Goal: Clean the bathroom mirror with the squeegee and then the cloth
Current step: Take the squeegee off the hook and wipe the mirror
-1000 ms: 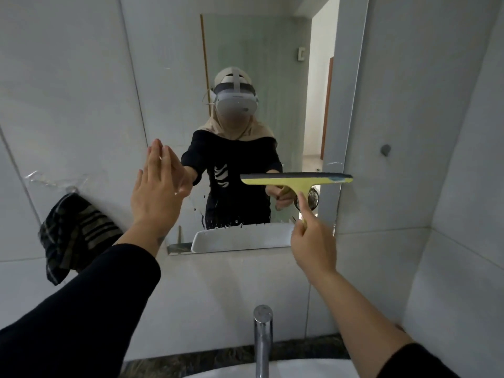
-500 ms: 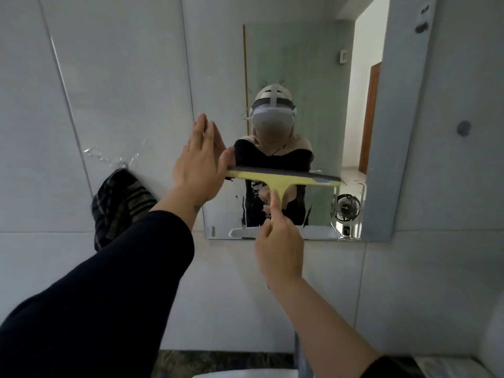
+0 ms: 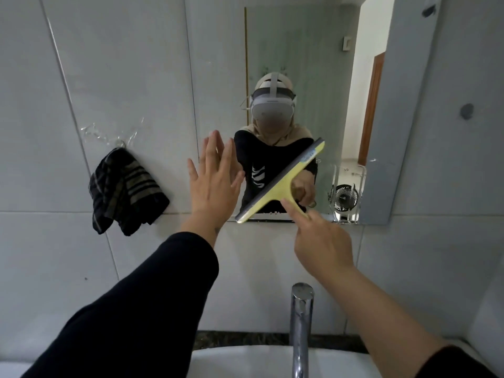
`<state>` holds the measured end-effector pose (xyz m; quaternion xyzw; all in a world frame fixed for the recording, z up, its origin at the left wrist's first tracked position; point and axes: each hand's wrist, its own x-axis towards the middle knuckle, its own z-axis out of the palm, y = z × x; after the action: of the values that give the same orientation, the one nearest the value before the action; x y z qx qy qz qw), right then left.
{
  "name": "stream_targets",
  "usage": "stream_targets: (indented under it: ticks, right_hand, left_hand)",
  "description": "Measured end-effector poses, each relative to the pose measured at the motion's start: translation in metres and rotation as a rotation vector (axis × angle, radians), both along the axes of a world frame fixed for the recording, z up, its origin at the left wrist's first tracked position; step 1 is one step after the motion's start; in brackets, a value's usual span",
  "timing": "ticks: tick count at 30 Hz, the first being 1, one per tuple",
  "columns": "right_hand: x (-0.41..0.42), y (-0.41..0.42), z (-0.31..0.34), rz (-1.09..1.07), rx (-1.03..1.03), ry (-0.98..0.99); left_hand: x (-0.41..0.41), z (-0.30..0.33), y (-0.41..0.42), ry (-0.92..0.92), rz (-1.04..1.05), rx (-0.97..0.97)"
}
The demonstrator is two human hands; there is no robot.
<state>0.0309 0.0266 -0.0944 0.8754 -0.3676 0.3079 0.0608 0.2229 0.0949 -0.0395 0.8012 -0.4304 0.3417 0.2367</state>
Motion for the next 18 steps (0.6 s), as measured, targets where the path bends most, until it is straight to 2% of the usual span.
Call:
stream_targets:
  ticks: [8, 12, 18]
  right_hand:
    - [-0.038, -0.026, -0.013, -0.075, 0.031, -0.04]
    - [-0.058, -0.038, -0.019, -0.074, 0.097, -0.116]
    - [-0.083, -0.054, -0.032, -0.054, 0.2, -0.208]
  left_hand:
    - [-0.022, -0.021, -0.02, -0.09, -0.055, 0.007]
    - [-0.027, -0.026, -0.03, -0.032, -0.094, 0.024]
    - [-0.028, -0.03, -0.035, -0.004, -0.147, -0.055]
